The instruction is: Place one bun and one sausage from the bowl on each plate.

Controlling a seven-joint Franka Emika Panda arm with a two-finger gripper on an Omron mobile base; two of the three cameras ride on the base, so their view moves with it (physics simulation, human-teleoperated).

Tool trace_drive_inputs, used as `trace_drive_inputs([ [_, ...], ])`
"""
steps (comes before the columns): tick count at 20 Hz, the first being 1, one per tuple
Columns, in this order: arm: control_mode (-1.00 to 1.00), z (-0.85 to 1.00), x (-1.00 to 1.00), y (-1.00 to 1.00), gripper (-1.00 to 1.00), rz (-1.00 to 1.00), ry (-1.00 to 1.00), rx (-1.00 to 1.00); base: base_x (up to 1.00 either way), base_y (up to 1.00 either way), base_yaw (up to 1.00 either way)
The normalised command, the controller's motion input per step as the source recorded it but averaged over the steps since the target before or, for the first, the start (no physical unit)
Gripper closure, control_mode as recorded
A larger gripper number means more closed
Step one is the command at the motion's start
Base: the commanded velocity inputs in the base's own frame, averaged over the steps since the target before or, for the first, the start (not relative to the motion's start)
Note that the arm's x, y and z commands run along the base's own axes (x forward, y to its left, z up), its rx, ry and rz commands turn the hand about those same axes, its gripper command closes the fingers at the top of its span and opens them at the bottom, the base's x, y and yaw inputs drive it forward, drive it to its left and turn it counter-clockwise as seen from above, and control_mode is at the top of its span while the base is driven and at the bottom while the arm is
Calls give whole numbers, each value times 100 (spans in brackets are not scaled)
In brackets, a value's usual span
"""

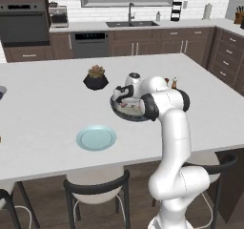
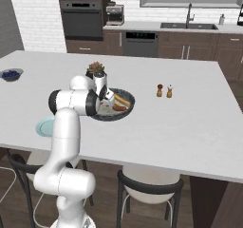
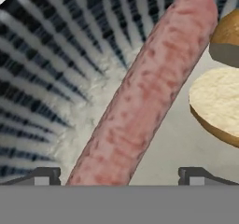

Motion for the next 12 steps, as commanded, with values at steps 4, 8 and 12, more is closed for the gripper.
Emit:
trace_drive_inputs([
  [4,-100,-3,0,0,-100,0,0,0,0,0,0],
  [8,-100,-16,7,1,-100,0,0,-4,0,0,0],
  [12,-100,-19,21,3,100,-1,0,-4,0,0,0],
])
